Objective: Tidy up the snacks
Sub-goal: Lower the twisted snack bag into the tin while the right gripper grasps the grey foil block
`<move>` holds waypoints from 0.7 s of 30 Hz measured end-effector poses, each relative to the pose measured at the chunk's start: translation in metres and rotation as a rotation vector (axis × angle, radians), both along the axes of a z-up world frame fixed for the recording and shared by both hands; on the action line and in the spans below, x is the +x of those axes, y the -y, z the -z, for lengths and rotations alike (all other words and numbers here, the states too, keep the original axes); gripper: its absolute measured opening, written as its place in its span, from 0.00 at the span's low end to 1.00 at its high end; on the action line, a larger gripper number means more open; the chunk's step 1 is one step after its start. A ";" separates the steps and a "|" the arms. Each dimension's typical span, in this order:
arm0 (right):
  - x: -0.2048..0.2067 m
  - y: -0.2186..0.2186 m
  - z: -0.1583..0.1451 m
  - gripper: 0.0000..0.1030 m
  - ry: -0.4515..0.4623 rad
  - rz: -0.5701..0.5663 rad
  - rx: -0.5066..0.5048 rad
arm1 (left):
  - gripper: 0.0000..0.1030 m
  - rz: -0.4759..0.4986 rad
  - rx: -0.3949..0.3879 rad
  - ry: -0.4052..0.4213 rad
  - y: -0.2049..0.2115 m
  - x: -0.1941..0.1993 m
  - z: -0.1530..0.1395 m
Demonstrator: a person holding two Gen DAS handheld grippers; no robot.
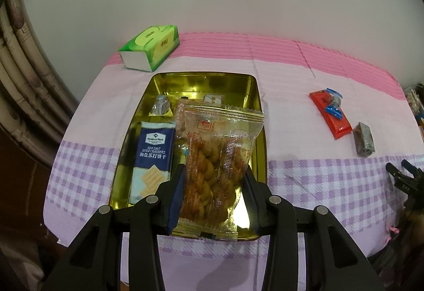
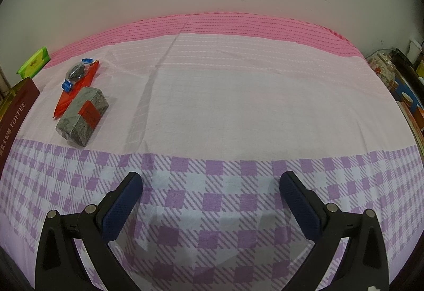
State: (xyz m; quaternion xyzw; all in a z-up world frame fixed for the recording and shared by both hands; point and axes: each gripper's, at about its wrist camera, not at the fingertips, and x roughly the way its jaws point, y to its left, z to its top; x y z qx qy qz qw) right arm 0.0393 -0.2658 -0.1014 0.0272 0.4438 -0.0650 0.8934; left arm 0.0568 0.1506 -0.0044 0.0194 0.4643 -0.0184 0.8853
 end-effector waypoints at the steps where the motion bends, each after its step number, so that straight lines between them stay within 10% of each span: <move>1: -0.001 -0.001 0.000 1.00 -0.002 0.012 0.000 | 0.41 -0.001 0.000 -0.001 0.000 0.000 0.000; 21: 0.031 -0.090 -0.039 0.90 0.060 -0.083 0.194 | 0.41 -0.018 0.003 -0.008 -0.010 0.005 0.001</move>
